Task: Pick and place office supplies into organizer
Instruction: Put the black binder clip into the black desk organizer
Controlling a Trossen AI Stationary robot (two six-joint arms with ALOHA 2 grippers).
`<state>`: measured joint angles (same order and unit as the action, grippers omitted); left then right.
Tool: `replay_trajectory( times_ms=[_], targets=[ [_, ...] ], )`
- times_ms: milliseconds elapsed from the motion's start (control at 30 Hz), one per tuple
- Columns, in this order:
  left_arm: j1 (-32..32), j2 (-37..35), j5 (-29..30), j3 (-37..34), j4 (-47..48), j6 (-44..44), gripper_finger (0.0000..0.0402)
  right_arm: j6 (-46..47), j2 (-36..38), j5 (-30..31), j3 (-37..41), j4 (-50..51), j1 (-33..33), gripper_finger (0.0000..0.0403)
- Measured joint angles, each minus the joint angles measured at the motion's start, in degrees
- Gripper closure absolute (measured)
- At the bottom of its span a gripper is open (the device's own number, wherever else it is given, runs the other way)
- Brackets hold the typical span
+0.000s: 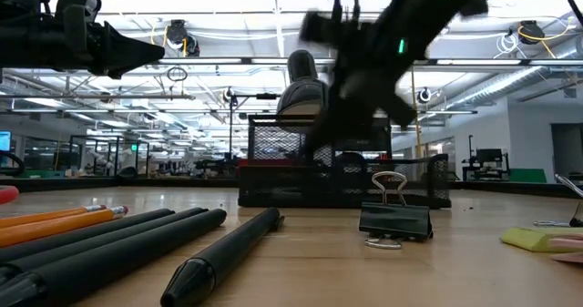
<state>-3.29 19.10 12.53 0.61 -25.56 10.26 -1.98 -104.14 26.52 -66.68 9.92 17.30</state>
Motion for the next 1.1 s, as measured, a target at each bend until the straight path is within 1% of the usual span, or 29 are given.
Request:
replay_trajectory(
  times_ms=[67, 167, 300, 400, 533, 600, 667, 733, 900, 1000, 1100],
  targets=[
    [0.0, 0.0, 0.0, 0.0, 0.0, 0.0, 0.035, -0.6, 3.3, 0.8, -0.3, -0.4, 1.7, 0.0377],
    [0.0, 0.0, 0.0, 0.0, 0.0, 0.0, 0.035, -1.4, 7.2, 4.2, -0.3, 0.5, 4.3, 0.0364],
    [0.0, 0.0, -0.1, 0.0, 0.0, -1.2, 0.035, -1.3, 12.3, 6.5, -0.2, 0.5, 7.5, 0.0318],
    [0.0, 0.0, -0.2, 0.0, 0.1, -1.5, 0.035, -0.4, 15.2, 6.5, -0.4, 2.2, 11.2, 0.0281],
    [0.0, 0.0, -0.3, 0.0, 0.3, -1.6, 0.035, 5.1, 17.4, 6.8, -0.4, 10.6, 16.0, 0.0261],
    [0.0, 0.0, -0.2, 0.0, 0.5, -1.6, 0.035, 9.4, 17.5, 8.2, -0.4, 15.2, 17.6, 0.026],
    [0.0, 0.0, -0.2, 0.0, 0.5, -1.6, 0.035, 13.3, 17.4, 7.6, -0.3, 17.8, 18.8, 0.0263],
    [0.0, 0.0, -0.2, 0.0, 0.5, -1.7, 0.035, 16.2, 17.1, 4.9, -0.4, 18.0, 19.9, 0.0267],
    [0.0, 0.0, -0.2, 0.0, 0.6, -2.5, 0.035, 24.4, 13.4, -9.1, -0.4, 17.7, 22.8, 0.027],
    [0.0, 0.0, -0.1, 0.0, 0.7, -2.5, 0.035, 28.7, 10.9, -12.2, -0.4, 20.6, 23.7, 0.0262],
    [0.0, 0.0, 0.0, 0.0, 1.6, -2.5, 0.035, 30.8, 9.5, -14.6, -0.4, 25.6, 24.0, 0.0252]
  ],
)
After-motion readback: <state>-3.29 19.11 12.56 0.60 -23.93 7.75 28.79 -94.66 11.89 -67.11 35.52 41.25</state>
